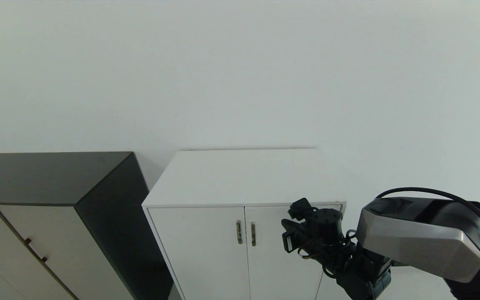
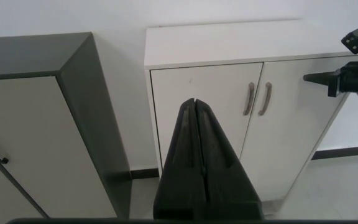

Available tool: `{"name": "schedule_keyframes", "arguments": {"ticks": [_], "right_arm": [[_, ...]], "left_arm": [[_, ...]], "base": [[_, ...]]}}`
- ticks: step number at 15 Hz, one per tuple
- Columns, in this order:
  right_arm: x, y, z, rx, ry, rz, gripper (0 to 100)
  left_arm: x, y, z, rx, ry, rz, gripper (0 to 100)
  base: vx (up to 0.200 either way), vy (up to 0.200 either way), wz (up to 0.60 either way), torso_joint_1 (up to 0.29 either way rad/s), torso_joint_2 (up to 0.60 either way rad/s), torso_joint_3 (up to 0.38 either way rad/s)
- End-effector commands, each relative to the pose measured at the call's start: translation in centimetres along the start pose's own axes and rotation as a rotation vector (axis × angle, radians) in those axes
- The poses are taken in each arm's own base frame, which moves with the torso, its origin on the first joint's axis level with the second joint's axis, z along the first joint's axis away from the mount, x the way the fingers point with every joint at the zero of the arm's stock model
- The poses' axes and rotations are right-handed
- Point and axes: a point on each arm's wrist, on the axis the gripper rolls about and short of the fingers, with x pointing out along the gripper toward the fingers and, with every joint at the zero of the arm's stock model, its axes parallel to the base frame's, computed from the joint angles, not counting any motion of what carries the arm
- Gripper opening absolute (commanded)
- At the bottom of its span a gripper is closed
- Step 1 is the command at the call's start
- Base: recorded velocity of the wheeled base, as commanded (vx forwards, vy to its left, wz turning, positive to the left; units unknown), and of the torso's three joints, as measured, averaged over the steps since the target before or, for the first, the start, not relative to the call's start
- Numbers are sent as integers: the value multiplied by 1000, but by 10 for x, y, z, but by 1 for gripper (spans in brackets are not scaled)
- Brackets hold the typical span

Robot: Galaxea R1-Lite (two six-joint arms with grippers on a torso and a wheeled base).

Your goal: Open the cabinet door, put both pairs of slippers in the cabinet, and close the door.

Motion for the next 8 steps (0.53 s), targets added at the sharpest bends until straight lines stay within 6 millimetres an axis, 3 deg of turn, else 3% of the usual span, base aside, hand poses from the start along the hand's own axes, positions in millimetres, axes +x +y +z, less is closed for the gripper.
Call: {"name": "schedule_keyframes", "arguments": {"ticks": [1, 8], "right_arm": [[3, -3, -2, 3, 0, -7, 0], [7, -7, -1, 31, -10, -17, 0]], "left_arm": [[0, 0, 0, 0, 1, 0, 0], [0, 0, 0, 0, 1, 0, 0]], "base": [[0, 0, 0, 0, 0, 0], [0, 0, 0, 0, 0, 0]]}}
